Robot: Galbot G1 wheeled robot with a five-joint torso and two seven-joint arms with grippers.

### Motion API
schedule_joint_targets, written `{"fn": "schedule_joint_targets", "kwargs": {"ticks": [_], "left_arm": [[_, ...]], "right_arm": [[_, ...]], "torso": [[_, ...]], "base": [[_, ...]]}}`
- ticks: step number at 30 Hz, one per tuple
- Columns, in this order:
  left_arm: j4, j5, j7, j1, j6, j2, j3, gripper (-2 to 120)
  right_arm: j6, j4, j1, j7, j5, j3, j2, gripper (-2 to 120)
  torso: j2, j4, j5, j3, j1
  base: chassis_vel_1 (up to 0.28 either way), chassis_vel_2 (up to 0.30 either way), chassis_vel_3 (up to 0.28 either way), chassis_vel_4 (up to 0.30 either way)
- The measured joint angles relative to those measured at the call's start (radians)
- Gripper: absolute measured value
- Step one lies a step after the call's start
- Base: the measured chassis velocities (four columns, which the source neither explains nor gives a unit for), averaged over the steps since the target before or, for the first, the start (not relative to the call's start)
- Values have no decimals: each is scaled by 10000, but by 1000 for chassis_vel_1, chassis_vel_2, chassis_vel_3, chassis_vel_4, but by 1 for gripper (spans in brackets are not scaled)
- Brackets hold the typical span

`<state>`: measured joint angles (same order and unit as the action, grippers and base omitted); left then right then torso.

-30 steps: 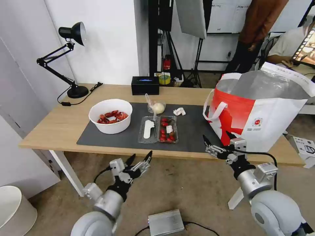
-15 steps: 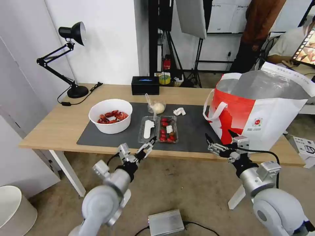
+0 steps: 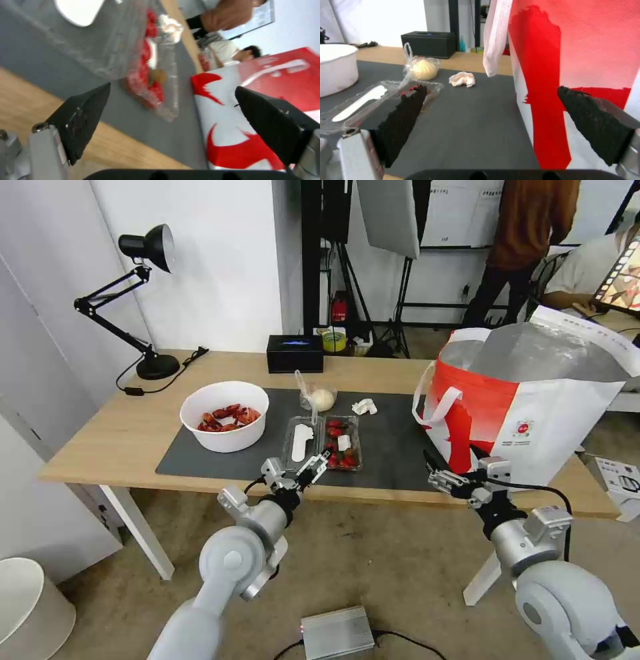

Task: Pick up the trash from the table and place it into the takeout bag.

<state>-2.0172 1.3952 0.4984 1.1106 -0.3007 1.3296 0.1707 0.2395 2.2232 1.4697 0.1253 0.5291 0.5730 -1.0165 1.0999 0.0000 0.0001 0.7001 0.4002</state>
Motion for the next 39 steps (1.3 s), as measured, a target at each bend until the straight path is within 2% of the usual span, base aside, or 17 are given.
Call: {"fn": "schedule_joint_targets", "kwargs": {"ticks": [4, 13, 31, 39], "left_arm": [[159, 79, 768, -175, -74, 85, -98, 100], [581, 102, 1225, -533, 161, 410, -98, 100], [1130, -273, 1278, -903, 494, 689, -164, 100], [1347, -1116, 523, -784, 922, 694, -298, 100]], "right_arm": [[2, -70, -118, 3, 17, -38, 67, 99], [12, -225, -287, 15, 36, -217, 150, 99], [-26, -399, -293, -18, -9, -269, 5, 99], [-107, -447, -243, -71, -15, -255, -61, 99]], "torso": [[1, 0, 0, -1, 0], [2, 0, 0, -2, -2], [5, -1, -1, -3, -5], [3, -1, -1, -1, -4]], "base": [[0, 0, 0, 0], [0, 0, 0, 0], [0, 0, 0, 0], [0, 0, 0, 0]]}}
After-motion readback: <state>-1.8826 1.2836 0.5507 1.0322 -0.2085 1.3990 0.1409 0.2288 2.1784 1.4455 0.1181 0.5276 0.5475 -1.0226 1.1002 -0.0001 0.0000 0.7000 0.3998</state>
